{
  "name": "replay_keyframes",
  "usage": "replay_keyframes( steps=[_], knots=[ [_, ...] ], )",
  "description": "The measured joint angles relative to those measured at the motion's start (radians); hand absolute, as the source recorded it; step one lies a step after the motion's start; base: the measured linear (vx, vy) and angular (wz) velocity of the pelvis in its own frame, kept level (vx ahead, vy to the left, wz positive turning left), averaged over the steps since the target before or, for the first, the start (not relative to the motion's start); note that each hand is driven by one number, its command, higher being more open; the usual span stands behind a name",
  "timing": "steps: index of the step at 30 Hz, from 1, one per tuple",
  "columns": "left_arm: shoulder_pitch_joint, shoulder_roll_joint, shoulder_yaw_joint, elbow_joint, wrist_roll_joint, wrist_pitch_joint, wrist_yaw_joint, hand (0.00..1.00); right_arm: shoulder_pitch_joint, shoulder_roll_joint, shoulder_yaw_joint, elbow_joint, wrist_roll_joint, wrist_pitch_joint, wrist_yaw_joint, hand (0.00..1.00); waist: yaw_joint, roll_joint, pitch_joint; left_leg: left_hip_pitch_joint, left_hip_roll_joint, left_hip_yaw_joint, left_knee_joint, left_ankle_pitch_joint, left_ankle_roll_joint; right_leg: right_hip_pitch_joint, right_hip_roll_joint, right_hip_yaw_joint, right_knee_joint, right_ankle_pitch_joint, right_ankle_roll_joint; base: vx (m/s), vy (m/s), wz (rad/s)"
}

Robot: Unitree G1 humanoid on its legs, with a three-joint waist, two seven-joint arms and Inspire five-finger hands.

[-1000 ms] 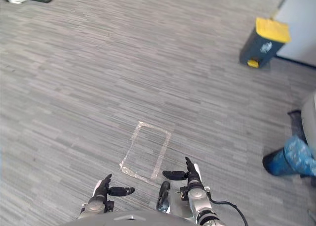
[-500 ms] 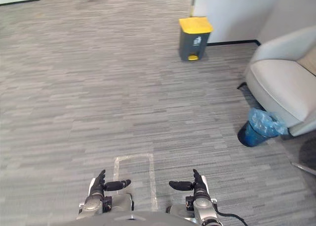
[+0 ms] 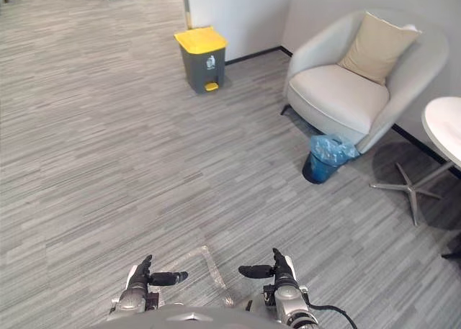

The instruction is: Organize the slippers on the shoe rack

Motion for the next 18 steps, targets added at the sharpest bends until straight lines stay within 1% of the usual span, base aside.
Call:
replay_keyframes(
  steps=[1, 3, 4, 5, 6, 7, 8, 9, 10, 11, 12, 13, 14, 15, 16, 17, 18],
  knots=[
    [-0.001, -0.009, -0.001, 0.004, 0.000, 0.000, -0.007, 1.00, -0.001, -0.006, -0.003, 0.001, 0.000, 0.000, -0.001, 1.00, -0.008, 0.009, 0.005, 0.004, 0.005, -0.001, 0.006, -0.001, -0.002, 0.015, 0.011, 0.001, -0.018, 0.000, -0.001, 0.12, -0.098, -0.09],
    [-0.006, -0.016, 0.000, 0.004, 0.001, 0.001, -0.015, 1.00, 0.011, -0.016, -0.022, 0.011, 0.001, 0.001, -0.001, 1.00, -0.008, 0.012, 0.009, -0.005, 0.024, -0.007, 0.083, -0.012, -0.020, 0.065, 0.029, -0.003, -0.068, 0.000, -0.002, 0.10, -0.108, 0.02],
    [-0.007, -0.016, 0.003, -0.005, 0.001, 0.001, -0.020, 1.00, 0.027, -0.018, -0.041, 0.008, 0.005, 0.003, -0.003, 1.00, -0.006, 0.010, 0.011, -0.059, 0.058, -0.019, 0.245, -0.034, -0.056, 0.106, 0.048, -0.006, -0.111, 0.000, -0.005, 0.04, -0.085, 0.00],
    [-0.007, -0.017, 0.015, -0.012, 0.001, 0.000, -0.020, 1.00, 0.033, -0.017, -0.042, 0.005, 0.004, 0.003, -0.007, 1.00, -0.005, 0.009, 0.012, -0.099, 0.077, -0.031, 0.350, -0.037, -0.061, 0.121, 0.059, -0.001, -0.127, 0.000, -0.009, 0.07, -0.098, -0.22],
    [0.000, -0.031, 0.054, -0.040, 0.000, 0.001, -0.021, 1.00, 0.045, -0.021, -0.034, -0.025, 0.004, 0.004, -0.012, 1.00, 0.003, 0.023, 0.018, -0.201, 0.135, -0.053, 0.605, 0.000, -0.077, 0.154, 0.088, 0.022, -0.138, -0.011, -0.028, 0.13, -0.057, -0.60],
    [0.011, -0.041, 0.075, -0.064, 0.000, -0.001, -0.021, 1.00, 0.049, -0.025, -0.029, -0.038, 0.004, 0.004, -0.014, 1.00, 0.009, 0.028, 0.023, -0.261, 0.169, -0.063, 0.722, -0.039, -0.081, 0.176, 0.103, 0.055, -0.136, -0.020, -0.042, 0.16, -0.016, -0.82],
    [0.011, -0.044, 0.085, -0.069, 0.000, -0.001, -0.022, 1.00, 0.048, -0.023, -0.029, -0.037, 0.005, 0.004, -0.017, 1.00, 0.013, 0.029, 0.022, -0.276, 0.171, -0.063, 0.725, -0.063, -0.074, 0.181, 0.103, 0.082, -0.135, -0.021, -0.044, 0.23, 0.090, -1.14],
    [0.009, -0.045, 0.088, -0.074, 0.000, -0.001, -0.020, 1.00, 0.048, -0.020, -0.029, -0.037, 0.005, 0.004, -0.020, 1.00, 0.024, 0.027, 0.024, -0.297, 0.157, -0.068, 0.677, -0.096, -0.063, 0.186, 0.097, 0.131, -0.137, -0.020, -0.041, 0.20, 0.108, -1.10],
    [0.009, -0.045, 0.088, -0.076, -0.001, -0.002, -0.020, 1.00, 0.047, -0.020, -0.030, -0.035, 0.005, 0.004, -0.021, 1.00, 0.027, 0.024, 0.026, -0.305, 0.137, -0.094, 0.621, -0.110, -0.059, 0.188, 0.090, 0.159, -0.134, -0.019, -0.040, 0.26, 0.172, -1.25],
    [0.009, -0.047, 0.088, -0.086, -0.001, -0.003, -0.019, 1.00, 0.046, -0.017, -0.031, -0.033, 0.005, 0.007, -0.021, 1.00, 0.032, 0.018, 0.029, -0.311, 0.098, -0.149, 0.531, -0.115, -0.051, 0.190, 0.077, 0.198, -0.132, -0.018, -0.039, 0.17, 0.155, -0.86],
    [0.008, -0.047, 0.088, -0.086, -0.001, -0.004, -0.018, 1.00, 0.046, -0.016, -0.032, -0.033, 0.005, 0.008, -0.022, 1.00, 0.034, 0.016, 0.030, -0.314, 0.084, -0.178, 0.494, -0.114, -0.051, 0.190, 0.073, 0.212, -0.131, -0.018, -0.039, 0.22, 0.231, -1.12],
    [0.007, -0.047, 0.088, -0.087, -0.001, -0.007, -0.015, 1.00, 0.046, -0.014, -0.037, -0.033, 0.005, 0.008, -0.024, 1.00, 0.038, 0.015, 0.031, -0.315, 0.035, -0.305, 0.348, -0.094, -0.054, 0.186, 0.058, 0.265, -0.126, -0.020, -0.018, 0.21, 0.274, -1.24],
    [0.010, -0.065, 0.088, -0.081, -0.004, -0.007, -0.012, 1.00, 0.047, -0.022, -0.041, -0.034, 0.005, 0.008, -0.024, 1.00, 0.040, 0.043, 0.019, -0.302, 0.018, -0.397, 0.251, 0.040, -0.087, 0.175, 0.071, 0.313, -0.118, -0.035, 0.021, 0.21, 0.284, -1.22],
    [0.006, -0.062, 0.087, -0.076, -0.004, -0.005, -0.013, 1.00, 0.044, -0.024, -0.046, -0.032, 0.005, 0.008, -0.025, 1.00, 0.040, 0.038, 0.021, -0.300, 0.012, -0.385, 0.264, 0.028, -0.079, 0.176, 0.064, 0.330, -0.116, -0.042, 0.032, 0.21, 0.290, -0.78],
    [-0.013, -0.046, 0.079, -0.063, -0.002, -0.004, -0.012, 1.00, 0.047, -0.010, -0.052, -0.033, 0.006, 0.010, -0.027, 1.00, 0.035, 0.006, 0.020, -0.291, -0.011, -0.370, 0.269, 0.018, -0.067, 0.171, 0.034, 0.347, -0.110, -0.042, 0.036, 0.26, 0.303, -0.43],
    [-0.016, -0.039, 0.079, -0.063, -0.003, 0.001, -0.013, 1.00, 0.055, 0.002, -0.061, -0.034, 0.006, 0.011, -0.026, 1.00, 0.038, -0.009, 0.016, -0.287, -0.021, -0.340, 0.286, 0.001, -0.055, 0.169, 0.016, 0.364, -0.106, -0.042, 0.036, 0.24, 0.286, -0.44],
    [-0.015, -0.037, 0.081, -0.063, -0.003, 0.005, -0.013, 1.00, 0.056, 0.008, -0.064, -0.038, 0.005, 0.011, -0.026, 1.00, 0.042, -0.012, 0.015, -0.280, -0.022, -0.323, 0.292, -0.007, -0.050, 0.169, 0.010, 0.376, -0.105, -0.041, 0.037, 0.21, 0.246, -0.64]
  ],
)
